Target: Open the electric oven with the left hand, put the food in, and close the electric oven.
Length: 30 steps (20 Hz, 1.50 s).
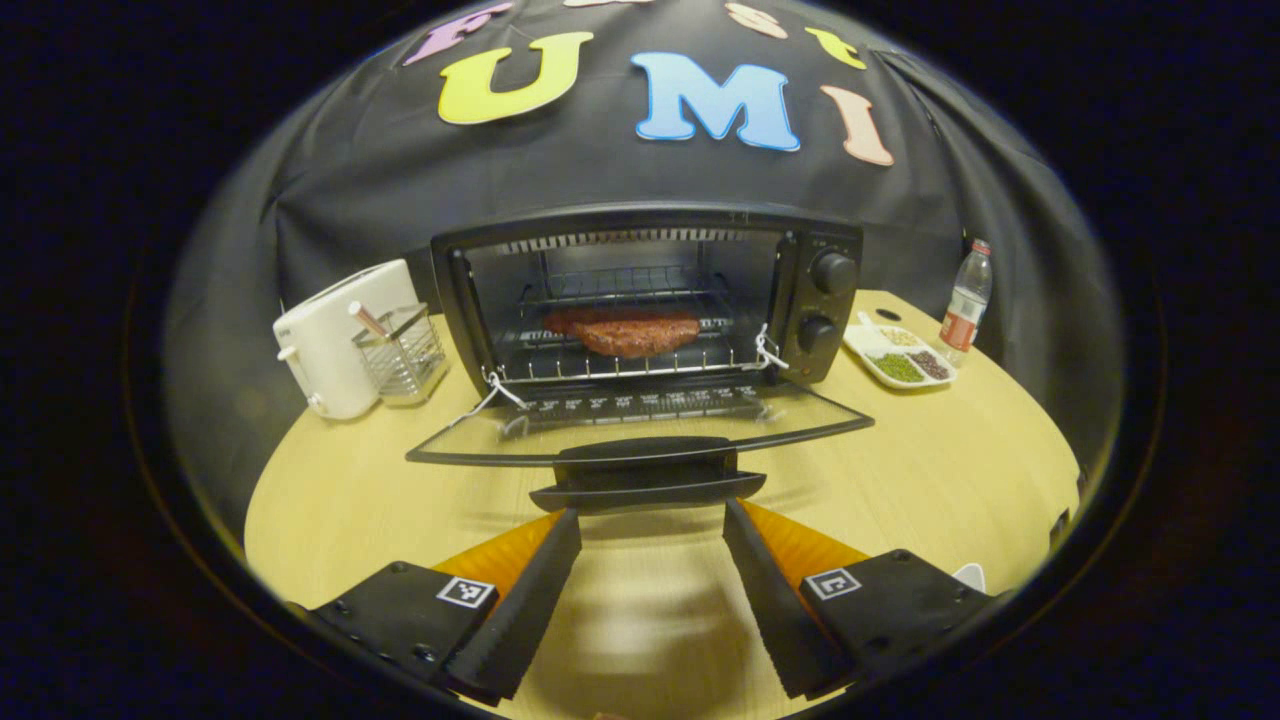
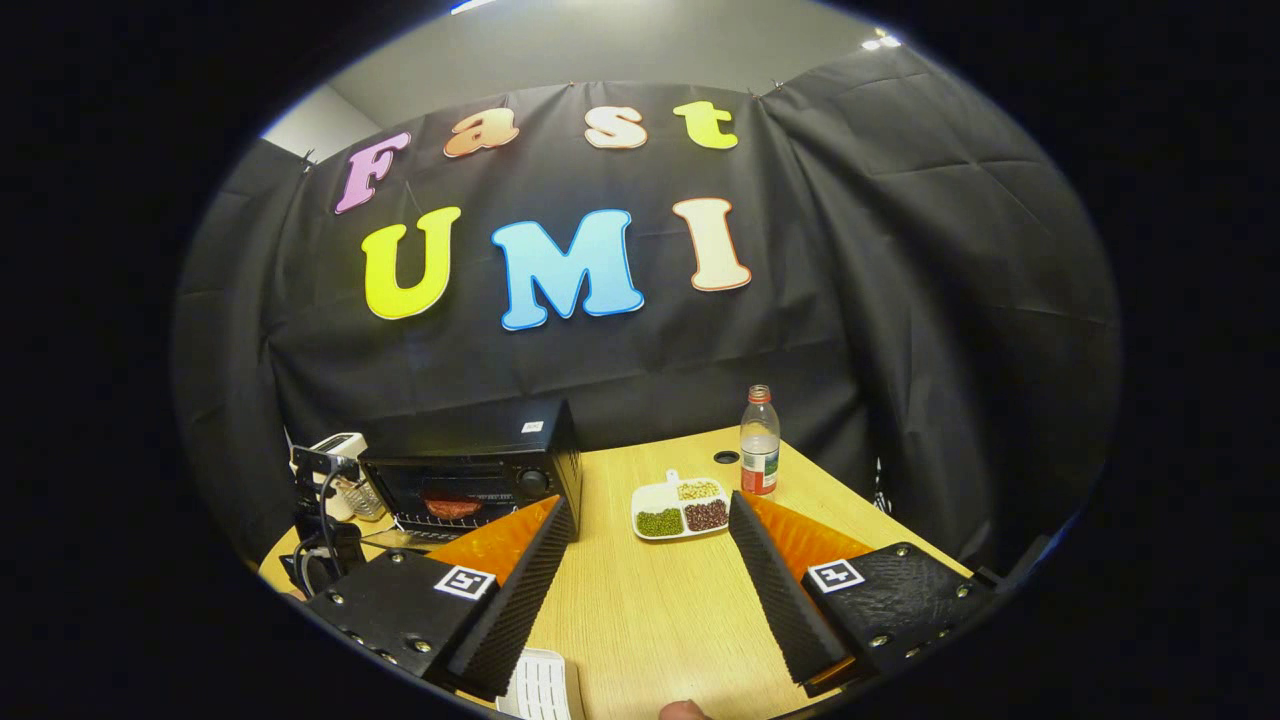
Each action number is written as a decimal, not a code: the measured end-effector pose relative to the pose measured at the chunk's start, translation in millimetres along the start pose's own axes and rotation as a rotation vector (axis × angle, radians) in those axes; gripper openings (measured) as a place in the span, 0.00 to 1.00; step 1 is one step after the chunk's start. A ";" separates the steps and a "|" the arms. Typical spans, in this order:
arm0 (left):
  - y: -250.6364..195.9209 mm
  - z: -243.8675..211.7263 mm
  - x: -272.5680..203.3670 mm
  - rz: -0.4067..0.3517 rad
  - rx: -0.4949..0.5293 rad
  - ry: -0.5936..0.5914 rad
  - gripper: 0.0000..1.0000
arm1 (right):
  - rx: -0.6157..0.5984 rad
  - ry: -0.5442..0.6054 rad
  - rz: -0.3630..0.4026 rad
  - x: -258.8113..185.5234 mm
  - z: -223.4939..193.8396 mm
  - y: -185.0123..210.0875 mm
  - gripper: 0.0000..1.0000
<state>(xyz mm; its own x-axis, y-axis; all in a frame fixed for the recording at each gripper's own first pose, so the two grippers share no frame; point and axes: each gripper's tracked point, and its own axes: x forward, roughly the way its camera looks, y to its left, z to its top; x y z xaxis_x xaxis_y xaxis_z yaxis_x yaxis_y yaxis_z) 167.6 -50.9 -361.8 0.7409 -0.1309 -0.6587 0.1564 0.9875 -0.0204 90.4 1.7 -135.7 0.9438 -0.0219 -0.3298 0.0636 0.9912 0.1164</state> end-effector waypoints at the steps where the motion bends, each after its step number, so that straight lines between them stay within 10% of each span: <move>1: 0.6 6.2 -2.0 0.000 0.002 -0.015 0.97 | -0.002 -0.002 0.002 1.7 1.0 1.5 0.98; 18: 31.5 142.5 8.1 0.035 0.057 -0.301 1.00 | 0.014 -0.031 -0.003 15.4 7.0 16.1 0.98; 30: -0.2 208.8 -153.6 0.036 0.052 -0.579 0.96 | -0.066 -0.159 0.057 -9.5 59.4 -4.9 0.97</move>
<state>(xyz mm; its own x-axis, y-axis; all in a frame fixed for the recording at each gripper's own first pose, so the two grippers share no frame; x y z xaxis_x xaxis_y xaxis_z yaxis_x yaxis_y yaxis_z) 190.2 -49.3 -103.6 0.9805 -0.1387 -0.1394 0.1457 0.9885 0.0410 100.3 -10.7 -77.4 0.9850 0.0192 -0.1714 -0.0078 0.9977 0.0667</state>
